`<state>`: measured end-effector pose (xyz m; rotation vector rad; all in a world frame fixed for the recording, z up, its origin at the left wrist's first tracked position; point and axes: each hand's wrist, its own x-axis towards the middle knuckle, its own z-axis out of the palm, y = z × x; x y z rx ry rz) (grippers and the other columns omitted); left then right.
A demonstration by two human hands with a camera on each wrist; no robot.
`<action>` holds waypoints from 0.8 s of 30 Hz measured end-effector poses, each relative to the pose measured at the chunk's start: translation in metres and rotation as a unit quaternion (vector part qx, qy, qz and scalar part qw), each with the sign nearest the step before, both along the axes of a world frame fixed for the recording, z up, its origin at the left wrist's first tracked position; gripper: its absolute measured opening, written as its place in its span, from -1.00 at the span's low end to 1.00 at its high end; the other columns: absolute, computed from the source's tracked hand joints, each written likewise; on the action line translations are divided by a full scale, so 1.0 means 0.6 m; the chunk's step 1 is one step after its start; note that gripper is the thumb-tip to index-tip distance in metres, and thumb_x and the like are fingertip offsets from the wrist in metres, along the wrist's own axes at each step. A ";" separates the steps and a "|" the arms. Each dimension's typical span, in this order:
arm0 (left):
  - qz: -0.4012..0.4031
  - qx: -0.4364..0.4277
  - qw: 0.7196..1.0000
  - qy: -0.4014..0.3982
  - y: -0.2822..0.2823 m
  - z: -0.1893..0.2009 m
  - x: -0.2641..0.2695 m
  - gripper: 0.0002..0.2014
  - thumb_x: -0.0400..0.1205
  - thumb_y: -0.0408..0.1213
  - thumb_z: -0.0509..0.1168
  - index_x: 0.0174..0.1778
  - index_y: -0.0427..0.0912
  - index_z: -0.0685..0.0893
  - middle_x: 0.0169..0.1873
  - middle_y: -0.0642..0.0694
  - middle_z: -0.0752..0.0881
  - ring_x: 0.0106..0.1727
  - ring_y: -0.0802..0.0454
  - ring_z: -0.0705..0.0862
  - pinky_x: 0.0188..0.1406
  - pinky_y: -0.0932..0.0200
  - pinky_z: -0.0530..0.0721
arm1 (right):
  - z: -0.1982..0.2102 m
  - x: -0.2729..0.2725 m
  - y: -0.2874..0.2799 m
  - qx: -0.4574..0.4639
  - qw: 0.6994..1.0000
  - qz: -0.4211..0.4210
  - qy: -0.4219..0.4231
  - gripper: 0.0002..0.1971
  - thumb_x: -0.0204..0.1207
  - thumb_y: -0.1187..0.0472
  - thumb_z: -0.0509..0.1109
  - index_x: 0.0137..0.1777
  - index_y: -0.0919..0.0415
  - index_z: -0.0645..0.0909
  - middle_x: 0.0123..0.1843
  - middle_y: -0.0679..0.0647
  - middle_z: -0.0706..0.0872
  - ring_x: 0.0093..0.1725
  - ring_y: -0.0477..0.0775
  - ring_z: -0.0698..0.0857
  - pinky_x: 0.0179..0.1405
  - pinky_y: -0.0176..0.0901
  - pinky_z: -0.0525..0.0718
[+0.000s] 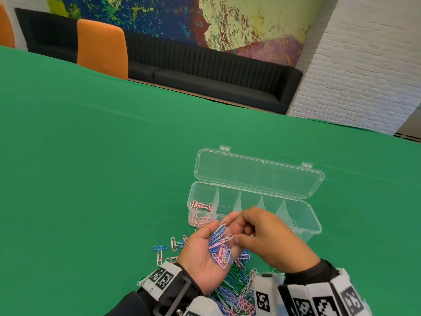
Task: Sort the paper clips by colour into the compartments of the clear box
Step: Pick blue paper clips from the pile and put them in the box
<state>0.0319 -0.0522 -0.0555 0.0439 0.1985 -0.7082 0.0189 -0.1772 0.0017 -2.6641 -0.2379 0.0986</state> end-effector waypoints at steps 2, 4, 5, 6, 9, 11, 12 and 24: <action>-0.002 0.004 1.000 0.003 0.001 0.003 -0.001 -0.54 0.52 -0.30 0.09 0.23 -0.55 0.55 0.09 -0.53 0.69 -0.12 -0.46 0.75 -0.31 -0.27 0.75 | 0.006 0.000 -0.009 0.007 1.000 -0.003 -0.007 -0.85 0.44 0.21 0.41 -0.26 -0.06 0.54 -0.22 -0.10 0.55 -0.28 -0.19 0.47 -0.21 -0.30 0.48; -0.007 0.017 1.000 0.008 0.000 0.003 -0.002 -0.56 0.54 -0.28 0.11 0.20 -0.54 0.57 0.11 -0.54 0.67 -0.08 -0.45 0.75 -0.21 -0.35 0.68 | 0.014 -0.002 -0.019 0.028 1.000 -0.005 -0.014 -0.84 0.44 0.25 0.39 -0.27 -0.04 0.54 -0.28 -0.12 0.53 -0.33 -0.20 0.46 -0.27 -0.31 0.46; -0.011 0.029 0.999 0.009 0.000 0.001 -0.002 -0.58 0.52 -0.28 0.12 0.16 -0.54 0.59 0.10 -0.53 0.68 -0.06 -0.43 0.75 -0.16 -0.36 0.66 | 0.019 -0.003 -0.023 0.040 0.999 -0.007 -0.018 -0.85 0.44 0.26 0.39 -0.26 -0.03 0.55 -0.31 -0.12 0.53 -0.35 -0.20 0.46 -0.29 -0.33 0.44; -0.014 0.044 0.999 0.010 -0.001 -0.001 -0.002 -0.59 0.49 -0.29 0.14 0.12 -0.52 0.61 0.06 -0.52 0.70 -0.06 -0.40 0.76 -0.15 -0.36 0.65 | 0.023 -0.005 -0.027 0.051 0.998 -0.011 -0.022 -0.87 0.44 0.26 0.40 -0.25 0.00 0.57 -0.32 -0.11 0.53 -0.37 -0.20 0.46 -0.31 -0.34 0.42; -0.023 0.089 0.996 0.020 -0.001 -0.004 -0.002 -0.67 0.58 -0.28 0.12 -0.02 -0.49 0.66 -0.12 -0.47 0.75 -0.24 -0.35 0.79 -0.29 -0.28 0.70 | 0.030 -0.009 -0.034 0.094 0.995 -0.027 -0.034 -0.90 0.44 0.25 0.43 -0.23 0.05 0.60 -0.39 -0.09 0.56 -0.44 -0.21 0.46 -0.37 -0.35 0.44; -0.016 0.135 0.990 0.046 0.000 -0.007 -0.002 -0.67 0.67 -0.26 0.10 -0.14 -0.44 0.67 -0.25 -0.40 0.76 -0.37 -0.28 0.78 -0.47 -0.11 0.74 | 0.027 -0.008 -0.036 0.111 0.992 -0.040 -0.040 -0.88 0.44 0.27 0.43 -0.25 0.06 0.59 -0.44 -0.10 0.55 -0.49 -0.22 0.45 -0.42 -0.37 0.43; -0.008 0.162 0.985 0.062 0.002 -0.009 -0.001 -0.68 0.68 -0.25 0.11 -0.22 -0.38 0.65 -0.37 -0.33 0.74 -0.50 -0.19 0.75 -0.63 0.07 0.70 | 0.024 -0.005 -0.038 0.113 0.991 -0.050 -0.042 -0.88 0.44 0.28 0.43 -0.27 0.06 0.59 -0.46 -0.10 0.54 -0.50 -0.23 0.45 -0.44 -0.40 0.42; 0.085 0.160 0.982 0.043 0.032 0.006 0.018 -0.60 0.67 -0.17 0.11 -0.53 -0.09 0.32 -0.75 0.04 0.22 -0.86 0.19 0.16 -0.88 0.50 0.03 | 0.034 0.084 0.041 0.112 0.989 -0.044 -0.083 -0.84 0.47 0.23 0.42 -0.24 -0.01 0.52 -0.44 -0.12 0.51 -0.45 -0.17 0.45 -0.38 -0.30 0.42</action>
